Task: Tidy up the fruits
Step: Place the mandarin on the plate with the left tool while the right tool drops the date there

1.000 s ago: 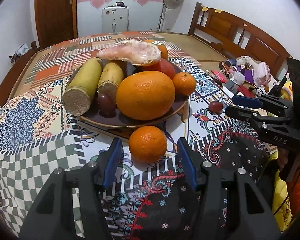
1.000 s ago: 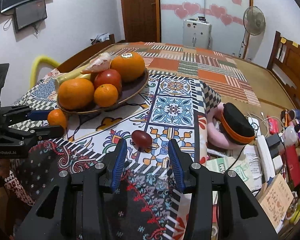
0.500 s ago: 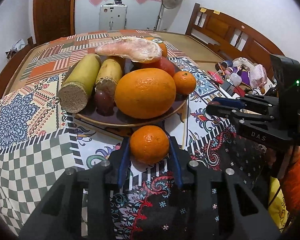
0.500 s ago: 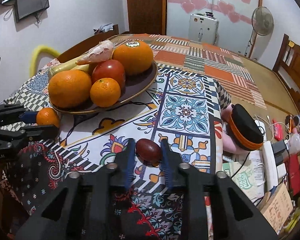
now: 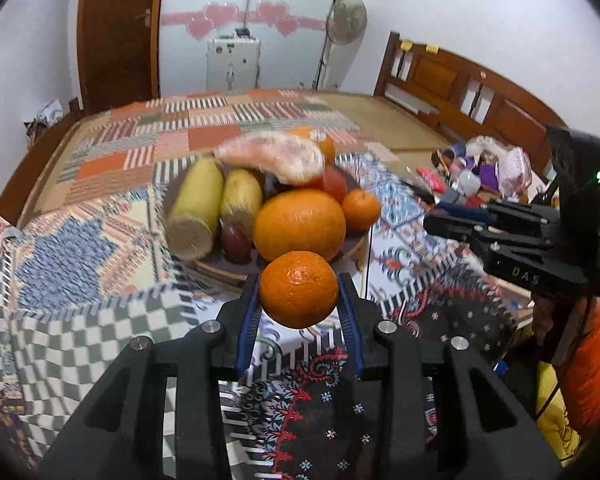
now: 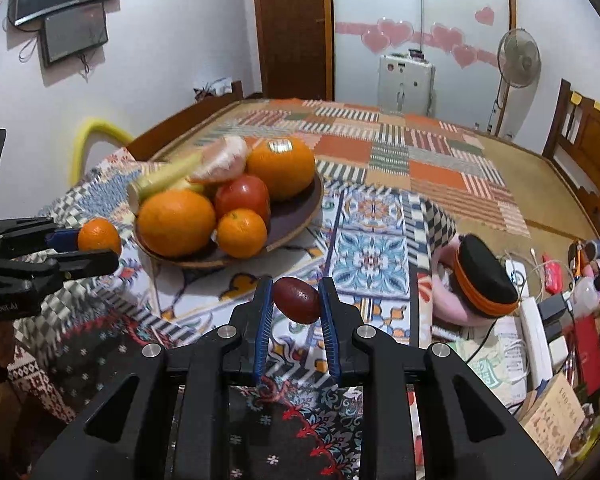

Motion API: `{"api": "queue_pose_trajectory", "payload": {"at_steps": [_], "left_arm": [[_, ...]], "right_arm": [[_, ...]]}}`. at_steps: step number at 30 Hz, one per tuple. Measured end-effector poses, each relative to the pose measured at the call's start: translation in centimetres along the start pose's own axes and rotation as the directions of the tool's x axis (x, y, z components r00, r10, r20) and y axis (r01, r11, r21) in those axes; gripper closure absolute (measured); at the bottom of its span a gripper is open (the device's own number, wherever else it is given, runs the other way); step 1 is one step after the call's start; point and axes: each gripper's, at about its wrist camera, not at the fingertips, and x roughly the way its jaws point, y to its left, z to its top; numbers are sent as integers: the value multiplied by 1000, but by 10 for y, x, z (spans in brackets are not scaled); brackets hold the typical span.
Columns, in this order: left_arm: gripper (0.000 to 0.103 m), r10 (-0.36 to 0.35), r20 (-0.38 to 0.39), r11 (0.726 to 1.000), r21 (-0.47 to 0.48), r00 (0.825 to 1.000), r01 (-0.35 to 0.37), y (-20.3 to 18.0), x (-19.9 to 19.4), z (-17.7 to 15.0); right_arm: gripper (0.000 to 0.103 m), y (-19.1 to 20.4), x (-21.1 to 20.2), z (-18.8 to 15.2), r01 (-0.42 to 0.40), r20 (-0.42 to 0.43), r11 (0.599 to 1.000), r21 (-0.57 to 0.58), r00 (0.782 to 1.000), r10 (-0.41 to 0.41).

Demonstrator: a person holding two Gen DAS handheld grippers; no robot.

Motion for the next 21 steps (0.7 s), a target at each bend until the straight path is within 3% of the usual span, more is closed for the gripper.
{"api": "queue_pose_trajectory", "payload": {"at_steps": [9, 21], "left_arm": [[66, 35, 74, 999, 2, 997, -35, 8, -16, 30], [66, 77, 68, 997, -25, 995, -76, 31, 14, 55]], "right_arm": [[82, 3, -1, 21, -17, 63, 1000, 0, 998, 17], [82, 3, 27, 47, -22, 93, 1000, -9, 995, 22]]}}
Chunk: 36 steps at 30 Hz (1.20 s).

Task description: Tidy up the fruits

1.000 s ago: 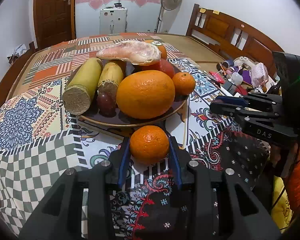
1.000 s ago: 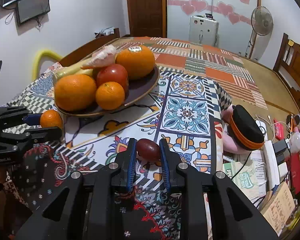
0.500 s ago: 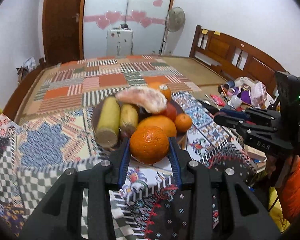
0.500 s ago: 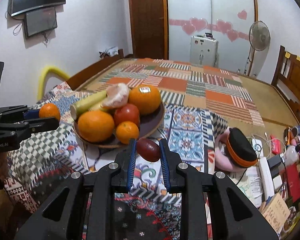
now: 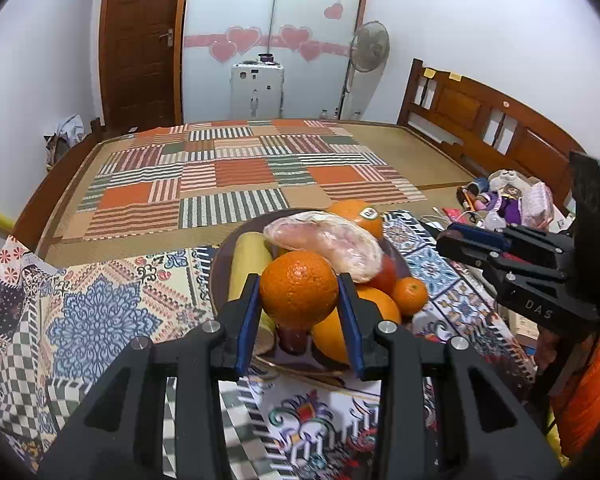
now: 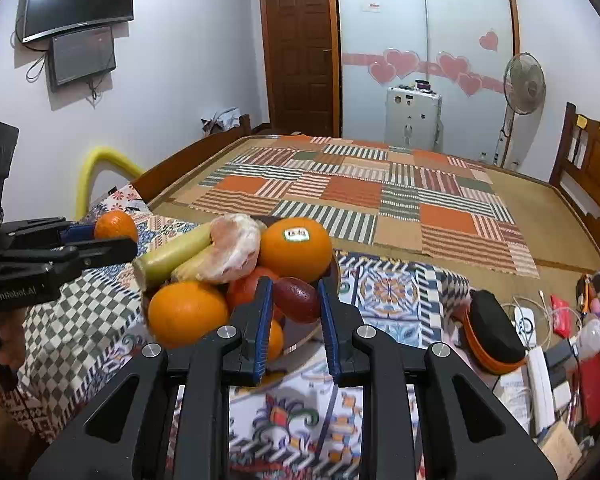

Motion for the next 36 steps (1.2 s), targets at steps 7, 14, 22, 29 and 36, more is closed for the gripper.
{"api": "queue_pose_trajectory", "payload": {"at_steps": [7, 14, 22, 29, 36], "left_arm": [[66, 13, -13, 1000, -15, 1000, -13, 8, 21, 8], [66, -1, -54, 1000, -25, 999, 0, 11, 43, 8], [66, -22, -77, 999, -36, 997, 19, 12, 54, 6], [55, -22, -54, 999, -34, 998, 20, 10, 49, 7], [55, -11, 15, 999, -32, 1000, 12, 8, 16, 11]], "right_arm": [[82, -7, 27, 4, 1, -28, 1000, 6, 1000, -1], [82, -15, 40, -4, -22, -76, 999, 38, 997, 24], [80, -11, 41, -2, -34, -86, 999, 35, 996, 37], [67, -11, 35, 0, -23, -58, 999, 31, 998, 25], [67, -5, 3, 8, -9, 7, 1000, 29, 1000, 9]]}}
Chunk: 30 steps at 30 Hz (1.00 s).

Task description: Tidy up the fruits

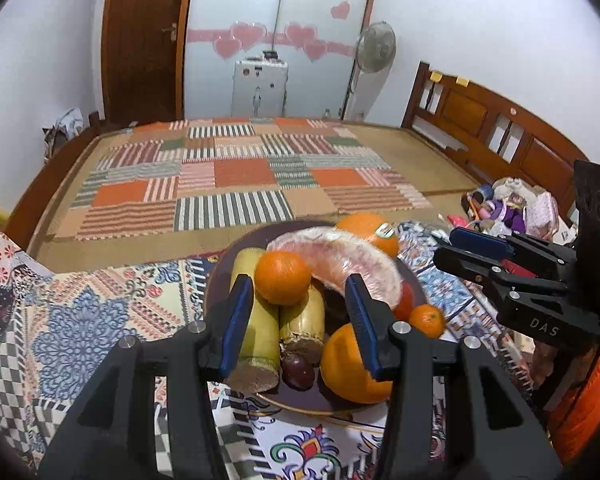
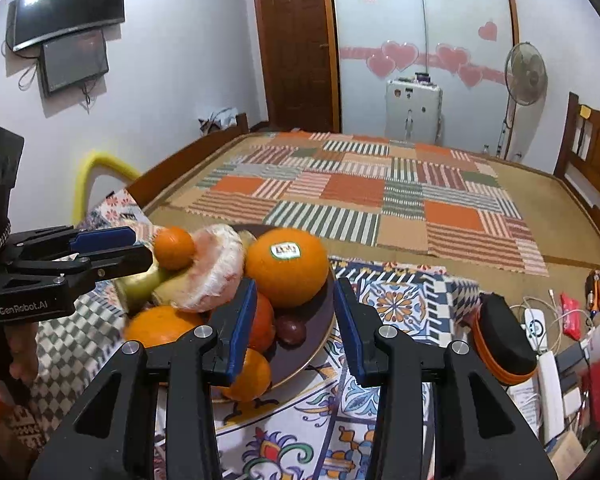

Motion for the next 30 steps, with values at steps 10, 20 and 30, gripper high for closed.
{"api": "queue_pose_trajectory", "payload": {"at_steps": [10, 20, 30], "left_arm": [[55, 51, 215, 998, 15, 975, -55, -23, -114, -2], [55, 76, 427, 994, 36, 901, -101, -64, -240, -34], [30, 100, 491, 989, 43, 865, -138, -84, -295, -70]], "right_arm": [[67, 38, -105, 14, 41, 207, 999, -6, 978, -39], [60, 93, -212, 0, 86, 418, 996, -15, 906, -72], [20, 110, -244, -20, 141, 506, 990, 26, 852, -135]]}}
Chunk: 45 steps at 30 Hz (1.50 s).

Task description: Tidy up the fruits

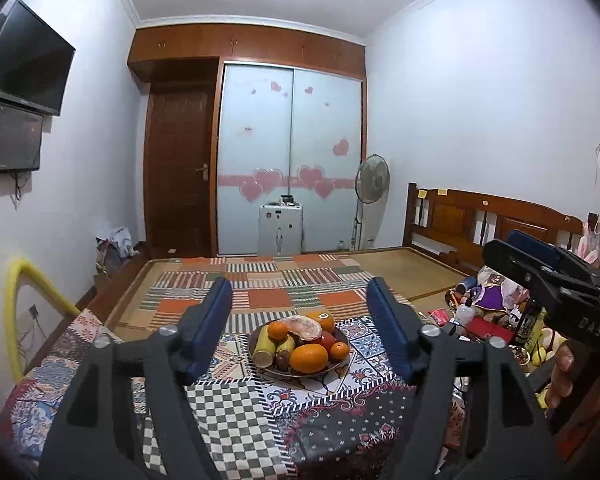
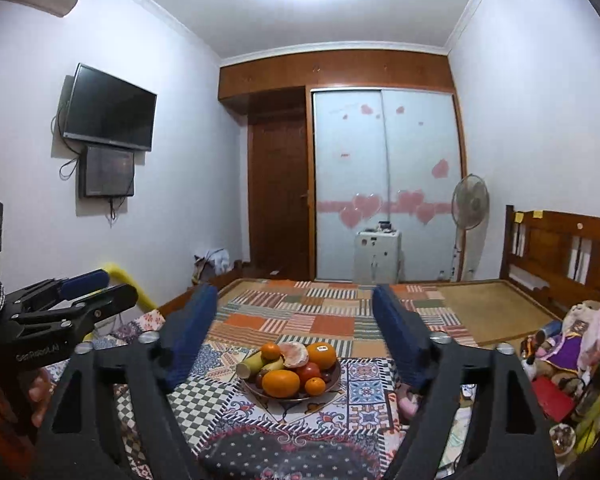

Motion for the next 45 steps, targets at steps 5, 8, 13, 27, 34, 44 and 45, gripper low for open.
{"api": "queue_pose_trajectory", "payload": {"at_steps": [5, 8, 13, 27, 34, 44, 45], "left_arm": [[14, 8, 15, 1000, 7, 1000, -8, -6, -15, -3], [10, 17, 23, 1000, 15, 1000, -17, -8, -21, -5], [5, 15, 27, 1000, 11, 1000, -15, -12, -26, -8], [3, 28, 27, 1000, 5, 999, -28, -12, -26, -15], [2, 26, 29, 1000, 4, 999, -26, -11, -26, -16], [2, 21, 27, 1000, 2, 999, -21, -11, -25, -17], [2, 21, 28, 1000, 2, 999, -21, -12, -25, -17]], "right_arm": [[16, -1, -5, -5, 14, -2, 1000, 6, 1000, -14], [6, -2, -9, -8, 25, 7, 1000, 16, 1000, -25], [4, -2, -12, -10, 30, 18, 999, 16, 999, -30], [2, 7, -23, -21, 20, 19, 1000, 12, 1000, -20], [2, 8, -24, -20, 19, 17, 1000, 12, 1000, -19], [2, 7, -24, -21, 24, 16, 1000, 9, 1000, -24], [2, 7, -25, -21, 25, 15, 1000, 8, 1000, -25]]}}
